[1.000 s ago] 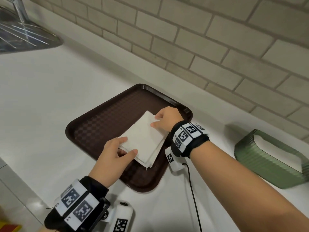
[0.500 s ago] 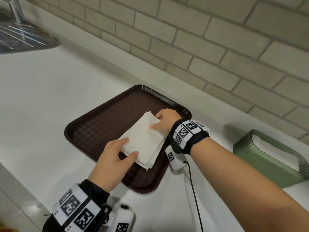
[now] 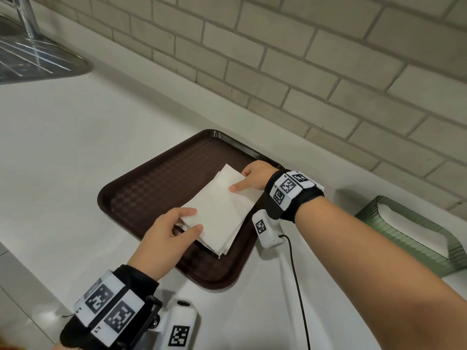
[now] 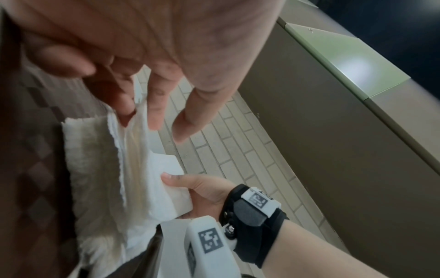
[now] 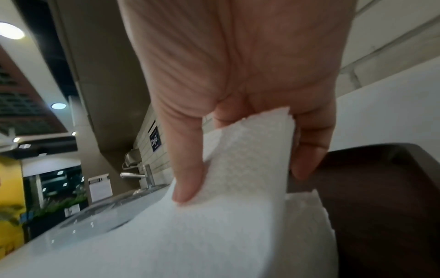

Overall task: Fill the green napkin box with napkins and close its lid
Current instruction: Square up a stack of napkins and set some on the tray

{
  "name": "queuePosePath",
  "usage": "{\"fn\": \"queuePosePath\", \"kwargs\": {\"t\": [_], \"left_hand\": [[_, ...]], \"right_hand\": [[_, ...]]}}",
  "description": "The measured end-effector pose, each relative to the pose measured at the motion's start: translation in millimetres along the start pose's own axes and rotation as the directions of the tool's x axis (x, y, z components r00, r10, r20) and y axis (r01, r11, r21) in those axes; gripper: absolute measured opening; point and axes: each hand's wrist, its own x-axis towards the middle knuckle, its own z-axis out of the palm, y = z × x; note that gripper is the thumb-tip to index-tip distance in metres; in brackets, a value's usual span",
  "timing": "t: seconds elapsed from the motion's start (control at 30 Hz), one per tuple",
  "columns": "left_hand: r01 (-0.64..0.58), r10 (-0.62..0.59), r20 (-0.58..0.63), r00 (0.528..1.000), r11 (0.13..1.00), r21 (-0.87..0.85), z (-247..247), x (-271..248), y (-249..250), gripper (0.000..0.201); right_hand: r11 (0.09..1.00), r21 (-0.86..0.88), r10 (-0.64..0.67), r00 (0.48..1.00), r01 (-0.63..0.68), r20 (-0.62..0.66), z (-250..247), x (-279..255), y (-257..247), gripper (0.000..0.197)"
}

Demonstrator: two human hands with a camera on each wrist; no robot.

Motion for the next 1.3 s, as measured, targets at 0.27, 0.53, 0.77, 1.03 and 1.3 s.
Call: {"fn": "queuePosePath", "kwargs": {"t": [0.27, 0.53, 0.77, 1.03, 1.3], "left_hand": [[0.008, -0.029, -0.068, 0.997, 0.956, -0.294, -0.6, 11.9, 0.2, 0.030], [0.101, -0.142, -0.028, 0.990, 0.816, -0.570, 2.8, 27.3, 8.9, 0.015], [0.019, -0.024, -0.012, 1.000, 0.957, -0.290, 5.1, 24.6, 4.1, 0.030], [-0.058, 0.119, 0.264, 0.957, 0.972, -0.230, 37.2, -6.9, 56.6, 0.055], [0.142, 0.158, 0.685, 0.711, 0.922, -0.360, 104.2, -33.5, 95.0, 0.038]], "right_hand": [[0.905, 0.420, 0.001, 0.987, -0.068, 0.158, -11.2, -11.5, 7.5, 0.020], [0.721, 0.671, 0.013, 0.971, -0.175, 0.239, -4.3, -23.9, 30.5, 0.023], [0.489, 0.871, -0.159, 0.977, -0.049, 0.144, 5.1, -66.8, 54.0, 0.037], [0.238, 0.939, -0.088, 0.969, 0.246, -0.232, -6.3, -160.2, 100.1, 0.065], [0.281, 0.845, 0.226, 0.825, 0.455, -0.519, 7.0, -261.9, 163.5, 0.073]]}}
